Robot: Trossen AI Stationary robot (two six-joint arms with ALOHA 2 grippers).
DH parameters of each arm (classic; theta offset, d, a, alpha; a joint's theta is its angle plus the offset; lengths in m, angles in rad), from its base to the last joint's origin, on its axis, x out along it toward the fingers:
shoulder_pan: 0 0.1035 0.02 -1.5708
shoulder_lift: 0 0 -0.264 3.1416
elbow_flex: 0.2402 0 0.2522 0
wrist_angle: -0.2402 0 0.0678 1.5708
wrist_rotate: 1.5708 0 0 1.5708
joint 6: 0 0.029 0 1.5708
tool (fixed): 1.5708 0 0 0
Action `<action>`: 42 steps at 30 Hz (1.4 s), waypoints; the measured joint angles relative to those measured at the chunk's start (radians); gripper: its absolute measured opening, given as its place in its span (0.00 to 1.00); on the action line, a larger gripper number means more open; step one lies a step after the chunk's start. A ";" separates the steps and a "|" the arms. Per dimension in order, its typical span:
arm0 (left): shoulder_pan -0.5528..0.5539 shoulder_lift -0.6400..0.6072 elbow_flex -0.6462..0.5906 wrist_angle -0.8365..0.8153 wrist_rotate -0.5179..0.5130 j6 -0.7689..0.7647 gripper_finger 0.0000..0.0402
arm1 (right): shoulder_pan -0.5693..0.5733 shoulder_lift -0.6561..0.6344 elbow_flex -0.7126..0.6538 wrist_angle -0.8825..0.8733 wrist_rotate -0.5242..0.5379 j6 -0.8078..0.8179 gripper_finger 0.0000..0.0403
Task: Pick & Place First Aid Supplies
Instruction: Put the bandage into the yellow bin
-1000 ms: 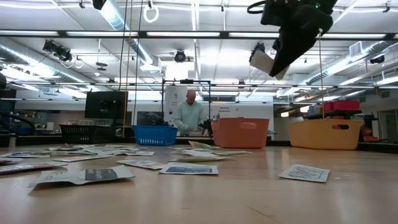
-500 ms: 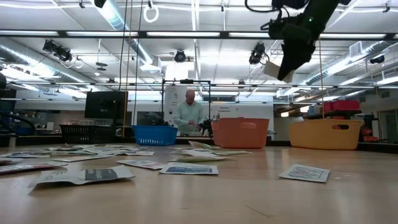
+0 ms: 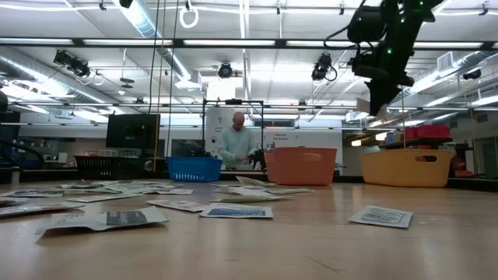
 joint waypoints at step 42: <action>0.000 0.001 0.000 0.013 -0.004 -0.004 0.26 | -0.276 0.005 -0.167 0.065 -0.021 0.157 0.11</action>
